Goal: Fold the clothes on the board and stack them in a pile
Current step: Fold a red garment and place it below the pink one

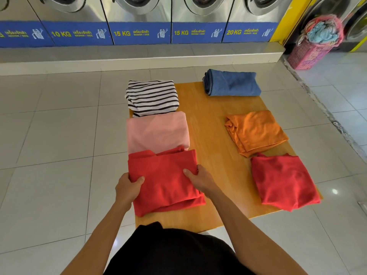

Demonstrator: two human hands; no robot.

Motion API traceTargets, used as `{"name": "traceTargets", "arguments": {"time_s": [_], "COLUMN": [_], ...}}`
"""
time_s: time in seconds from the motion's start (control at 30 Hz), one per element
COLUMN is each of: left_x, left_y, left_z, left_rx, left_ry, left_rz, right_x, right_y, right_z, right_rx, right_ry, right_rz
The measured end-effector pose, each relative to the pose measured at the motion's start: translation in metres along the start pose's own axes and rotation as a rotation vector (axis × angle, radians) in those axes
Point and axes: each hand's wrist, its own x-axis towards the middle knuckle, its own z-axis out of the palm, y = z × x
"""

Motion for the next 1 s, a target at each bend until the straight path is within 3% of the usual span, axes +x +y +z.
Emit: {"name": "traceTargets", "arguments": {"time_s": [0.17, 0.57, 0.73, 0.83, 1.0], "left_x": [-0.001, -0.006, -0.007, -0.005, -0.002], "left_y": [-0.001, 0.010, 0.030, 0.054, 0.100], "left_z": [0.002, 0.019, 0.021, 0.028, 0.067], "left_rx": [-0.002, 0.112, 0.178, 0.244, 0.208], "left_ry": [0.037, 0.105, 0.207, 0.280, 0.250], "left_rz": [0.023, 0.062, 0.075, 0.134, 0.289], "right_x": [0.005, 0.014, 0.031, 0.044, 0.059], "right_y": [-0.009, -0.001, -0.005, -0.010, -0.024], "right_z": [-0.016, -0.019, -0.031, -0.043, -0.079], "right_rx": [0.067, 0.034, 0.052, 0.050, 0.094], "right_ry": [-0.124, -0.130, -0.115, -0.118, -0.142], "right_rz": [-0.006, -0.014, -0.048, -0.056, -0.082]}}
